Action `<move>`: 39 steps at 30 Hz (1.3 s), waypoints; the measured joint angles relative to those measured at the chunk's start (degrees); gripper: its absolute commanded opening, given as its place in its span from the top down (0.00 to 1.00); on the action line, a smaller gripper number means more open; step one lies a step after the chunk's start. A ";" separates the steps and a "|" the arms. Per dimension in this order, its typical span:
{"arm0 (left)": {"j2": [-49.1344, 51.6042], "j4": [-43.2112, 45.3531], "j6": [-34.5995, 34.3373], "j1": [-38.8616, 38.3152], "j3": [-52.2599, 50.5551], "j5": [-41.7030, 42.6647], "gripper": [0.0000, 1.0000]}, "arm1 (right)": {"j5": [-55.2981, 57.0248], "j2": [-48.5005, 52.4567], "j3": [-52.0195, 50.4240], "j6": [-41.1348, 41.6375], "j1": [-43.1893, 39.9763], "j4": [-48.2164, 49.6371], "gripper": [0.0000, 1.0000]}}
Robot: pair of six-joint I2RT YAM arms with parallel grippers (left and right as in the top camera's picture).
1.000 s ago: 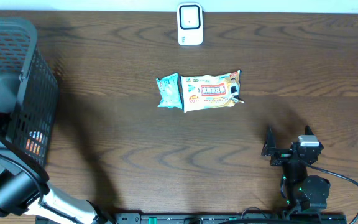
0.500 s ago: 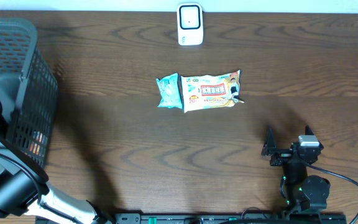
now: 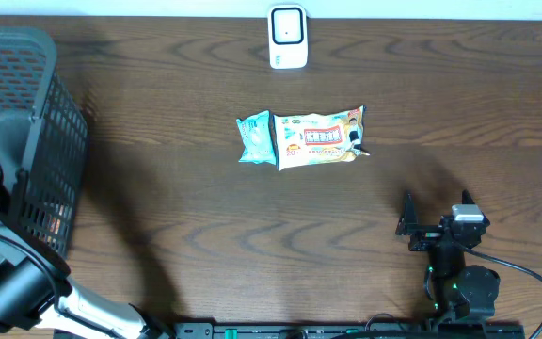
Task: Scan the item barcode
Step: 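Reach the left gripper into the basket and grasp the Kleenex tissue pack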
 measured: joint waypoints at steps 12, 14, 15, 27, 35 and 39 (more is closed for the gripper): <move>0.00 1.77 1.70 4.98 -0.02 1.62 0.38 | 0.00 0.00 0.00 0.00 0.00 0.00 0.01; 0.00 2.05 1.81 5.03 -0.04 2.45 0.38 | 0.00 0.00 0.00 0.00 0.00 0.00 0.01; 0.00 2.19 1.79 5.03 -0.04 2.62 0.38 | 0.00 0.00 0.00 0.00 0.00 0.00 0.01; 0.00 6.51 2.03 5.03 -0.11 3.80 0.52 | 0.00 0.00 0.00 0.00 0.00 0.00 0.01; 0.00 9.60 2.01 5.03 -3.30 3.78 0.47 | 0.00 0.00 0.00 0.00 0.00 0.00 0.01; -0.44 11.02 2.03 4.98 -4.76 3.56 0.53 | 0.00 0.00 0.00 0.00 0.00 0.00 0.01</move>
